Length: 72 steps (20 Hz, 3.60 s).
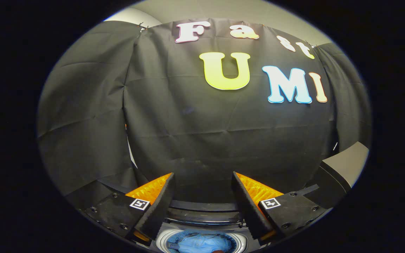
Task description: Put the clothes into the washing machine and then close the washing machine lid.
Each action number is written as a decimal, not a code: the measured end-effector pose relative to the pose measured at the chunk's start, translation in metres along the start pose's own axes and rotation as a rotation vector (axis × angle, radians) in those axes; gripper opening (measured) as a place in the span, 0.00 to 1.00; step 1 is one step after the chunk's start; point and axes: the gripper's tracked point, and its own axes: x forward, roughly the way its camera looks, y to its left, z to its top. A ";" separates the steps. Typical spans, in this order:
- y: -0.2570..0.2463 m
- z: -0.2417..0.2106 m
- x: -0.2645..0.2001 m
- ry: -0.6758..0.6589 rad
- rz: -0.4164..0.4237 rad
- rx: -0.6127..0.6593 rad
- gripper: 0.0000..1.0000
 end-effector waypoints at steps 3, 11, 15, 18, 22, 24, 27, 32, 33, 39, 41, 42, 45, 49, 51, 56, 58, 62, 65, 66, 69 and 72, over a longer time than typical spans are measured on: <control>0.002 -0.008 -0.014 0.004 -0.001 -0.001 0.99; 0.007 -0.031 -0.048 0.021 0.001 0.002 0.98; 0.010 -0.045 -0.063 0.036 0.009 0.005 0.98; 0.013 -0.064 -0.074 0.064 0.021 0.015 0.98; 0.016 -0.108 -0.092 0.132 0.032 0.017 0.98; 0.019 -0.131 -0.100 0.160 0.044 0.000 0.98; 0.024 -0.155 -0.111 0.201 0.064 -0.024 0.98; 0.033 -0.146 -0.131 0.176 0.097 -0.004 0.99; 0.034 -0.139 -0.139 0.164 0.100 0.001 0.98; 0.029 -0.084 -0.196 0.048 0.122 -0.007 0.98; 0.023 -0.065 -0.217 0.014 0.120 0.004 0.98; 0.018 -0.054 -0.229 -0.007 0.119 0.011 0.98; 0.004 -0.025 -0.261 -0.056 0.115 0.008 0.98; -0.028 0.007 -0.302 -0.116 0.100 0.002 0.98; -0.051 0.022 -0.322 -0.155 0.081 -0.003 0.98; -0.119 0.039 -0.360 -0.200 0.023 -0.021 0.98; -0.149 0.040 -0.377 -0.201 0.003 -0.040 0.98; -0.204 0.040 -0.407 -0.203 -0.049 -0.063 0.98; -0.239 0.043 -0.428 -0.213 -0.097 -0.070 0.98; -0.247 0.043 -0.434 -0.216 -0.106 -0.068 0.98; -0.268 0.040 -0.442 -0.206 -0.135 -0.061 0.98; -0.280 0.039 -0.450 -0.207 -0.155 -0.047 0.98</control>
